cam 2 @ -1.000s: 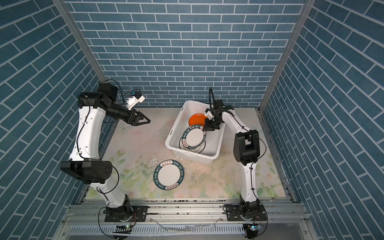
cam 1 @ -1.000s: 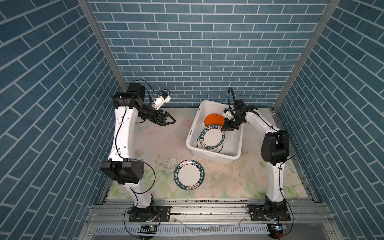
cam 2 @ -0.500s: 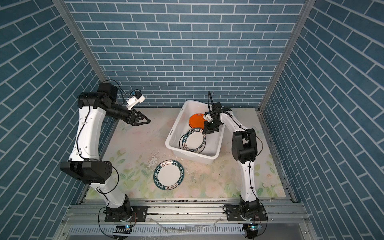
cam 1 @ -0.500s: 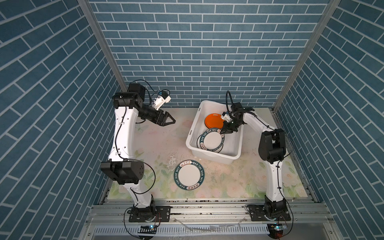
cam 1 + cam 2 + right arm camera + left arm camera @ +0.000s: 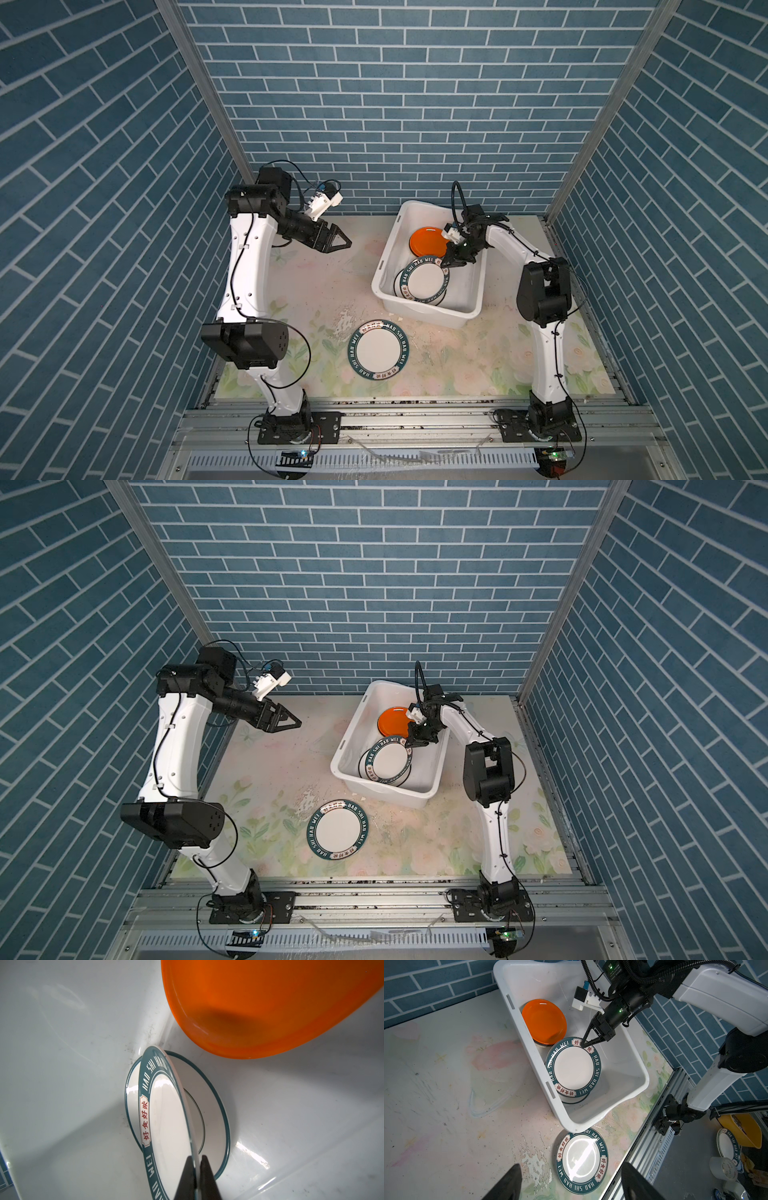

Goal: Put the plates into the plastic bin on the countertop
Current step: 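Lay the green-rimmed plate flat on the cloud-emblem plate with the right gripper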

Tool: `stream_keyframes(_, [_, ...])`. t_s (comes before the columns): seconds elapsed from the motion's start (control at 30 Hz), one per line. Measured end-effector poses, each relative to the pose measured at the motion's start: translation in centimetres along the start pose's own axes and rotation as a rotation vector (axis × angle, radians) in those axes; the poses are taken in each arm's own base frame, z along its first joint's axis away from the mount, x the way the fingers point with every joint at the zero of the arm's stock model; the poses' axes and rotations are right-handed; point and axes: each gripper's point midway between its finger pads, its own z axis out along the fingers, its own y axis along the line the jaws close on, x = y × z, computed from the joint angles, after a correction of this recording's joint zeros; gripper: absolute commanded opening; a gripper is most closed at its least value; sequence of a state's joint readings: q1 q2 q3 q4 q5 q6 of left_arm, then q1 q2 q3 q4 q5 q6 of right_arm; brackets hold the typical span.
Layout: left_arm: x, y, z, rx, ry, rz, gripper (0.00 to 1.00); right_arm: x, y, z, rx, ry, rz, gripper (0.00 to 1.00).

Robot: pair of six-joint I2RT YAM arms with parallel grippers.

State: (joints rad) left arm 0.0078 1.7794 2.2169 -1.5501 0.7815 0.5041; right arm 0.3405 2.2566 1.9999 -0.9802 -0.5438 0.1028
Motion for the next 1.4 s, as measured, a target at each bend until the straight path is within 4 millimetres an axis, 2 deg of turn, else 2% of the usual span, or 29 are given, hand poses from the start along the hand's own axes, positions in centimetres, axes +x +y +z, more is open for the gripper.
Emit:
stream_keyframes(0.63, [0.1, -0.3, -0.3, -0.003, -0.004, 0.005, 0.77, 0.4, -0.3, 0.3, 0.006, 0.013, 0.001, 0.09])
stream_keyframes(1.4, [0.2, -0.4, -0.3, -0.005, -0.003, 0.004, 0.77, 1.5, -1.8, 1.0, 0.064, 0.048, -0.022, 0.13])
